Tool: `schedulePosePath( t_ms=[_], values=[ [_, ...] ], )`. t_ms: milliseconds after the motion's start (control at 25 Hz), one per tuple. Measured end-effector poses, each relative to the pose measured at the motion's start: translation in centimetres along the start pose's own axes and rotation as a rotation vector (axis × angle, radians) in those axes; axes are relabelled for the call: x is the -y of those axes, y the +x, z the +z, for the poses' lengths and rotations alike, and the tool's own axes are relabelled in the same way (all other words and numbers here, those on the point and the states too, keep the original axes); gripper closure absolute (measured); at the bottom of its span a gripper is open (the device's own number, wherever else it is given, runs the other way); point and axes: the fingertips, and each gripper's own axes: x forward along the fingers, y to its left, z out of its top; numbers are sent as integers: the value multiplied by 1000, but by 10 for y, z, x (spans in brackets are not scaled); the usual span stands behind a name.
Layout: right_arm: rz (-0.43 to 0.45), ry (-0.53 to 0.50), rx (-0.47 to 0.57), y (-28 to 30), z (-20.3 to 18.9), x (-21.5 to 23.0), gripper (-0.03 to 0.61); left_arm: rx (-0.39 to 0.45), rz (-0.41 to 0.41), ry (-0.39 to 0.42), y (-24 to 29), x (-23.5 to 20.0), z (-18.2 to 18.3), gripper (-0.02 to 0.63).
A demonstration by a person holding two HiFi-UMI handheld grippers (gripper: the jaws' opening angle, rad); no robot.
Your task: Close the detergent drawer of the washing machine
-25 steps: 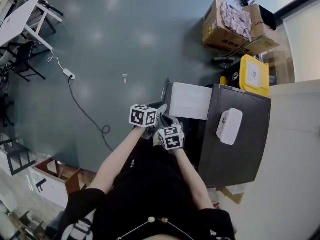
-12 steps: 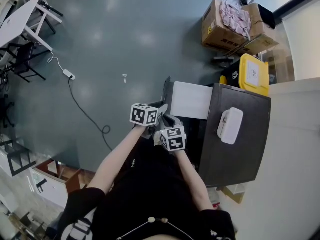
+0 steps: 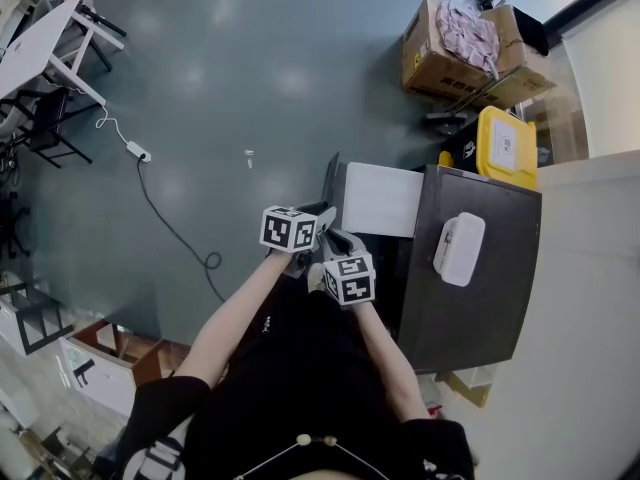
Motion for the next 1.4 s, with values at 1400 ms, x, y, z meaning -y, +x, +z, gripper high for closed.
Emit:
schedulePosePath(
  t_ms=[1400],
  values=[
    [-120,112,14,-30,-21,56,555,-133,-82,91,53,40,-9,513]
  ],
)
